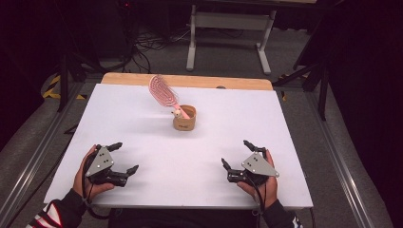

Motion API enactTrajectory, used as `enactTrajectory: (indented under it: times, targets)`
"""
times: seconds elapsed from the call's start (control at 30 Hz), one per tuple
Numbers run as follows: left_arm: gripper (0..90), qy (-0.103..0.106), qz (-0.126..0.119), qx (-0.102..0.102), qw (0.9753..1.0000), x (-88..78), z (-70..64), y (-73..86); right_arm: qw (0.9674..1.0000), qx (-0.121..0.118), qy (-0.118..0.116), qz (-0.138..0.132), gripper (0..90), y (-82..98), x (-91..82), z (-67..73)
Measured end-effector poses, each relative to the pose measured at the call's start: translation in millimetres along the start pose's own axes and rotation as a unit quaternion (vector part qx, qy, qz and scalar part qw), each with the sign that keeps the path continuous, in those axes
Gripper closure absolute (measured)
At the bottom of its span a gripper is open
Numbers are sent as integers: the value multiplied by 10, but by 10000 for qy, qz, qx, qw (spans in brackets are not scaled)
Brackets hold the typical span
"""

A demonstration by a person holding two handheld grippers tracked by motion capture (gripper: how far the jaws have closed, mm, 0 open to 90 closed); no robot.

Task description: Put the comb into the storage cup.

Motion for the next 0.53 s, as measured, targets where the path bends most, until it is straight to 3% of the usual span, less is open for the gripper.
enactTrajectory:
  times: [0.53]
  targets:
    - [56, -25, 9, -8, 10000, 17, 8, -9, 10000, 47, -7, -21, 75, 11, 0, -23]
Point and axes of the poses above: each handheld gripper's, and its own axes: x roughly forward along the jaws, y roughly out of its underside, z roughly to its left, the point moved 9 cm from there along x, roughly forward along the jaws, and after that the axes turned 3 degrees about -y, right-handed, at the moved point
